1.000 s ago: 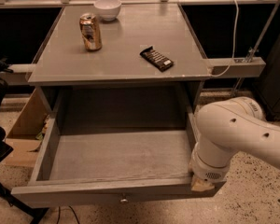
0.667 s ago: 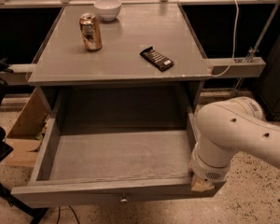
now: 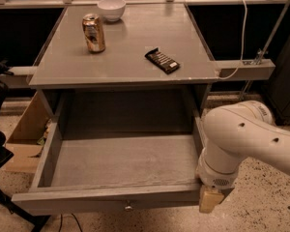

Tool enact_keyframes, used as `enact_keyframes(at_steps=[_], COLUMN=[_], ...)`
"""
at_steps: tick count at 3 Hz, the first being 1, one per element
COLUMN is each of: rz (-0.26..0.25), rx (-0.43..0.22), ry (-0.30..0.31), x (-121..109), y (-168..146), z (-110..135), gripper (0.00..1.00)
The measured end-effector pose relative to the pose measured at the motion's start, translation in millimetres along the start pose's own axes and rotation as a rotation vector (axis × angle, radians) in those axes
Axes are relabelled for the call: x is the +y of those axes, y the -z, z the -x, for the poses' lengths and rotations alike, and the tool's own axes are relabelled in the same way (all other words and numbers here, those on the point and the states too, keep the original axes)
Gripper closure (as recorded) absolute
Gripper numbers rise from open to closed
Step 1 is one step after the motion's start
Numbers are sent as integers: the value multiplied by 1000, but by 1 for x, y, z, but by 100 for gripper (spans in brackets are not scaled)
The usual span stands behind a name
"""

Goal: Open top drawer

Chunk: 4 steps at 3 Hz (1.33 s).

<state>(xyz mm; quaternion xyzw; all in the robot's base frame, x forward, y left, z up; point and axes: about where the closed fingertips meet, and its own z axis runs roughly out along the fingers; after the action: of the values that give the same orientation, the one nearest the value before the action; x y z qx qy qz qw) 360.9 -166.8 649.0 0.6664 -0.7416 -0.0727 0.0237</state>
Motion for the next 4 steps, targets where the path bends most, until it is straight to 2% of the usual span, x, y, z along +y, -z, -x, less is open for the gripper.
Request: enact_keyframes(at_steps=[1,2,3,4], rz=[0,-12,-37,-85], rx=[0,6,36,66], ry=[0,-3,-15,-24], x=[0,-4,-15,-22], y=[0,9,42,96], z=[0,-1,-3,-5], gripper=[0,0,0,0])
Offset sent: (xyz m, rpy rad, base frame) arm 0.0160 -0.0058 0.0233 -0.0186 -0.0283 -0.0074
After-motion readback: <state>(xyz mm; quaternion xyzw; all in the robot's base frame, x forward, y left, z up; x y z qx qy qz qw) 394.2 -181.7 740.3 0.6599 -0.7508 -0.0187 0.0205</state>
